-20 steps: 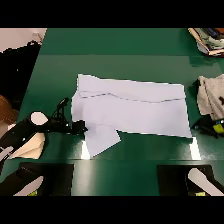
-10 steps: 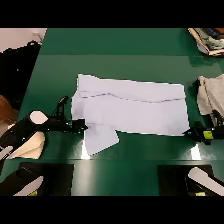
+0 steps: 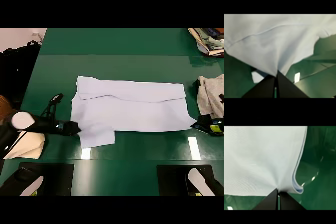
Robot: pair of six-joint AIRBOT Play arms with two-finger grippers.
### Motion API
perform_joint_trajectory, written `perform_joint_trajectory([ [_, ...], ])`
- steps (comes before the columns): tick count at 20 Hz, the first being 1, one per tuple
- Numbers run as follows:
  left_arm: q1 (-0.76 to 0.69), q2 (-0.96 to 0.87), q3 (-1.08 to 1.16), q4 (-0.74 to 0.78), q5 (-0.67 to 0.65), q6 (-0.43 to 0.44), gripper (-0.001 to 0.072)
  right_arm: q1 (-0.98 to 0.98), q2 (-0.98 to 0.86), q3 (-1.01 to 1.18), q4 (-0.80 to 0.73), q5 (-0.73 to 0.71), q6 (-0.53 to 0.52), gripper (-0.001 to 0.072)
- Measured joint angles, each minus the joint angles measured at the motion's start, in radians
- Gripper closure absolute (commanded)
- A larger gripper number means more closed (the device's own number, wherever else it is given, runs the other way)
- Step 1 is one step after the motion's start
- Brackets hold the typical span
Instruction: Fold the shirts.
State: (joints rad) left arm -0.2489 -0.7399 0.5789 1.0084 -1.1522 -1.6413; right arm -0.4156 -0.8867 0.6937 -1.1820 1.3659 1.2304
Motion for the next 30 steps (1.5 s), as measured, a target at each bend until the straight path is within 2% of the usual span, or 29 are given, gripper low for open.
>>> perform_joint_trajectory([
  [3,0.000,0.100,0.010,0.002,-0.141,-0.060,0.0686,0.016,0.116,0.023,-0.055,0.088,0.014,0.0700],
  [6,-0.001,0.130,0.058,0.000,-0.166,-0.078,0.0686,0.023,0.178,0.034,-0.066,0.113,0.024,0.0700],
  [10,0.000,0.044,0.166,0.106,-0.054,-0.071,0.0684,0.090,0.094,0.098,-0.048,0.087,0.033,0.0700],
  [18,0.000,-0.364,0.381,0.222,0.266,-0.032,0.0683,0.280,-0.352,0.433,-0.041,-0.051,0.072,0.0698],
  [19,-0.001,-0.410,0.407,0.224,0.299,-0.031,0.0683,0.296,-0.409,0.477,-0.041,-0.056,0.077,0.0655],
  [20,-0.001,-0.447,0.428,0.229,0.323,-0.029,0.0680,0.309,-0.457,0.517,-0.040,-0.060,0.086,0.0433],
  [21,0.000,-0.478,0.447,0.232,0.345,-0.028,0.0652,0.317,-0.505,0.558,-0.034,-0.063,0.090,0.0260],
  [25,0.000,-0.535,0.503,0.238,0.371,-0.023,0.0652,0.314,-0.640,0.689,0.039,-0.030,0.090,0.0250],
  [30,-0.001,-0.552,0.566,0.246,0.272,0.029,0.0652,0.217,-0.663,0.678,0.075,0.024,0.059,0.0252],
])
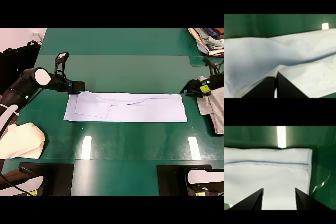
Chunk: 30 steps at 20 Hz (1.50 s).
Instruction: Fold the shirts.
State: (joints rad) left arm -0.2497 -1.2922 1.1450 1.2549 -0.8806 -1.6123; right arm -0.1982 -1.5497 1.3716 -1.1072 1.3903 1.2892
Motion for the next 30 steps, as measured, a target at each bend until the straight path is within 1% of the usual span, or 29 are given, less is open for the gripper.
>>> perform_joint_trajectory([
  [5,0.000,-0.009,0.014,0.027,-0.013,0.017,0.0650,-0.101,0.043,-0.111,0.014,0.006,-0.029,0.0260],
  [11,0.000,-0.012,0.017,0.046,-0.056,0.022,0.0649,-0.130,0.085,-0.156,0.016,0.000,-0.056,0.0260],
  [12,0.000,-0.012,0.017,0.047,-0.056,0.022,0.0569,-0.132,0.087,-0.158,0.016,0.000,-0.058,0.0260],
  [13,0.000,-0.012,0.017,0.048,-0.056,0.021,0.0104,-0.132,0.089,-0.159,0.016,0.001,-0.059,0.0260],
  [14,0.000,-0.012,0.017,0.048,-0.055,0.016,-0.0012,-0.133,0.090,-0.160,0.017,0.002,-0.059,0.0260],
  [16,0.000,-0.012,0.017,0.048,-0.055,-0.019,-0.0013,-0.134,0.092,-0.161,0.017,0.006,-0.061,0.0260],
  [18,0.000,-0.012,0.019,0.056,-0.055,-0.027,-0.0013,-0.134,0.093,-0.163,0.017,0.008,-0.062,0.0259],
  [19,0.000,-0.012,0.024,0.058,-0.056,-0.029,-0.0013,-0.135,0.092,-0.163,0.017,0.010,-0.066,0.0245],
  [20,0.000,-0.011,0.031,0.056,-0.065,-0.032,-0.0013,-0.139,0.088,-0.163,0.017,0.015,-0.071,0.0155],
  [21,0.001,-0.011,0.040,0.044,-0.072,-0.032,0.0115,-0.145,0.079,-0.163,0.016,0.021,-0.075,0.0113],
  [22,0.001,-0.010,0.047,0.018,-0.081,-0.035,0.0371,-0.151,0.066,-0.163,0.017,0.027,-0.081,0.0114],
  [23,0.000,-0.010,0.052,-0.013,-0.088,-0.035,0.0539,-0.157,0.050,-0.163,0.018,0.035,-0.084,0.0115],
  [24,-0.004,-0.009,0.056,-0.050,-0.093,-0.026,0.0646,-0.163,0.029,-0.163,0.025,0.041,-0.089,0.0116],
  [25,-0.010,-0.009,0.058,-0.080,-0.093,-0.013,0.0683,-0.166,0.008,-0.163,0.038,0.048,-0.095,0.0116],
  [27,-0.035,-0.010,0.061,-0.127,-0.083,0.014,0.0683,-0.163,-0.040,-0.163,0.065,0.061,-0.104,0.0132],
  [30,-0.093,-0.012,0.064,-0.164,-0.040,0.034,0.0683,-0.128,-0.105,-0.162,0.110,0.075,-0.122,0.0275],
])
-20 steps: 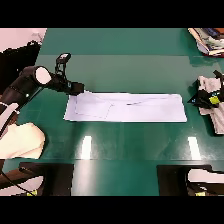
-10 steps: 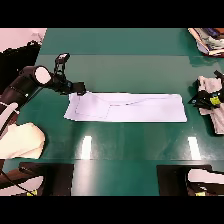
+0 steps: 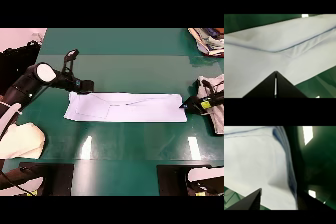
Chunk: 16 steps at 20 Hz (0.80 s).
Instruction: Fold the shirts.
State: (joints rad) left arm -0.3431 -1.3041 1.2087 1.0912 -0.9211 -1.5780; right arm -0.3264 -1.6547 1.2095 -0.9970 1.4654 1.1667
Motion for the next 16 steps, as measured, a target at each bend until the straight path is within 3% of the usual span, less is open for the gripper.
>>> perform_joint_trajectory([
  [1,-0.021,-0.002,0.000,-0.006,0.017,0.004,0.0683,0.014,-0.016,0.000,0.015,0.006,-0.007,0.0349],
  [3,-0.062,-0.011,0.002,-0.014,0.047,0.008,0.0683,0.045,-0.036,0.000,0.021,-0.002,-0.029,0.0702],
  [10,-0.184,-0.215,0.110,-0.065,0.111,0.013,0.0684,0.098,0.097,0.021,0.147,-0.003,-0.078,0.0700],
  [16,-0.256,-0.464,0.294,-0.091,0.079,0.014,0.0683,0.248,0.274,0.209,0.251,0.009,0.027,0.0699],
])
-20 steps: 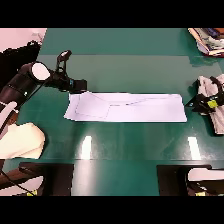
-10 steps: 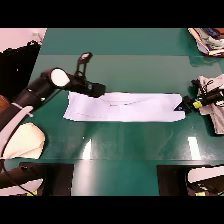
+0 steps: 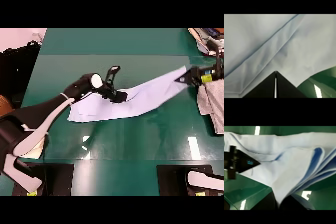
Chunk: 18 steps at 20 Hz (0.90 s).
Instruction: Fold the shirts.
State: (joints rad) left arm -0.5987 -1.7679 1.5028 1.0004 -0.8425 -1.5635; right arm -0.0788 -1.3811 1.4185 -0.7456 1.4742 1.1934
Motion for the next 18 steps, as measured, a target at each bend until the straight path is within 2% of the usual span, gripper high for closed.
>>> perform_joint_trajectory([
  [4,-0.021,-0.066,0.042,-0.030,0.005,0.018,0.0683,0.166,0.026,0.134,0.014,-0.006,0.056,0.0699],
  [9,0.009,-0.068,0.059,-0.037,-0.009,0.043,0.0683,0.359,-0.025,0.280,0.019,-0.014,0.080,0.0699],
  [12,0.094,0.003,0.066,0.001,-0.058,0.048,0.0683,0.457,-0.083,0.355,0.019,-0.028,0.084,0.0699],
  [17,0.320,0.211,0.069,0.168,-0.173,0.051,0.0683,0.661,-0.233,0.460,0.019,-0.119,0.077,0.0694],
  [18,0.371,0.257,0.069,0.200,-0.191,0.052,0.0683,0.704,-0.270,0.480,0.018,-0.145,0.072,0.0651],
])
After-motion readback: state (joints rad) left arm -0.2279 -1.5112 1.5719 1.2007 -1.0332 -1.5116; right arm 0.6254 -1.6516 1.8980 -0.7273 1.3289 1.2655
